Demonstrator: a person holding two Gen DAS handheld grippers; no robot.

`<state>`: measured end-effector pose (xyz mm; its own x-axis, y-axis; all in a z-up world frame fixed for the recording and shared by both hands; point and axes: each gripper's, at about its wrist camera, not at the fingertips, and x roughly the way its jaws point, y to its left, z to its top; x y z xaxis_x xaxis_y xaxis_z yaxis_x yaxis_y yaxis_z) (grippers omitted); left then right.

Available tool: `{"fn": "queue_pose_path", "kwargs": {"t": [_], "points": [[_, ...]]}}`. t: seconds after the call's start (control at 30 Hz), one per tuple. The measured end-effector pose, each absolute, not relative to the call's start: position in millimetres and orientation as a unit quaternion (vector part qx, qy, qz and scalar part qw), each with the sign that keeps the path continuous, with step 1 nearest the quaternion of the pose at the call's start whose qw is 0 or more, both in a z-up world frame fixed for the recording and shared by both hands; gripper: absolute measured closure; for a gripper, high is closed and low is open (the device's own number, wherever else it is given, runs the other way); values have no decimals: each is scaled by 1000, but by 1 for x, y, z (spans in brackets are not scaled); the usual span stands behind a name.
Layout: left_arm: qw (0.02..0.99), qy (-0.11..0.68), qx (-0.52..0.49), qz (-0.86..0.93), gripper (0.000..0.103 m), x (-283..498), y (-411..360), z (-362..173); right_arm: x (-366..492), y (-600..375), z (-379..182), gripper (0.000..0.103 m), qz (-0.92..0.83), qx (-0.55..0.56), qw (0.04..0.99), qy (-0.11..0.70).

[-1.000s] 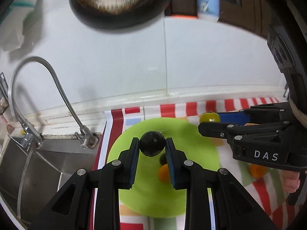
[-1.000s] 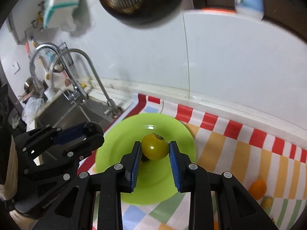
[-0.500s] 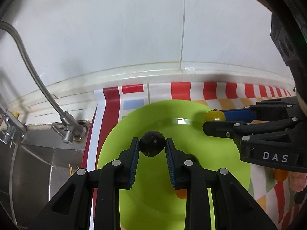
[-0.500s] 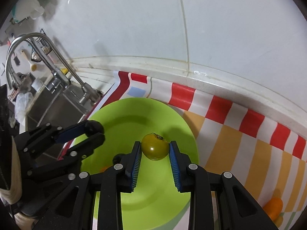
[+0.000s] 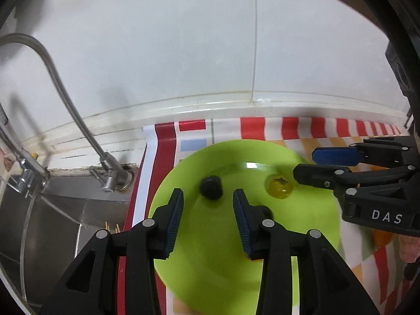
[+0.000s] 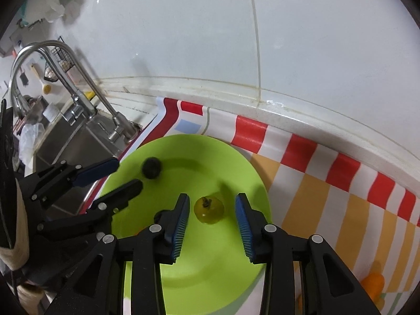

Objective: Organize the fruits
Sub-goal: 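Open both grippers to release the two fruits onto the plate, then move both open grippers back from the plate toward the remaining fruits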

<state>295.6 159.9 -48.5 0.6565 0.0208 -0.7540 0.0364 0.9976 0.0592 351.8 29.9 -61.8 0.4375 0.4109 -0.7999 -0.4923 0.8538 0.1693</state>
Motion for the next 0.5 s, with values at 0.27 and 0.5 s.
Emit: {"fn": "queue_pose_path", "kwargs": {"t": [0.27,0.5], "points": [[935,353,36,-12,60,239,136,-9,295,1,-27,66,262,-65,882,387],[953,299,42,-27,52,192,112,20,249,-34,-1,66,259,-37,900,349]]}}
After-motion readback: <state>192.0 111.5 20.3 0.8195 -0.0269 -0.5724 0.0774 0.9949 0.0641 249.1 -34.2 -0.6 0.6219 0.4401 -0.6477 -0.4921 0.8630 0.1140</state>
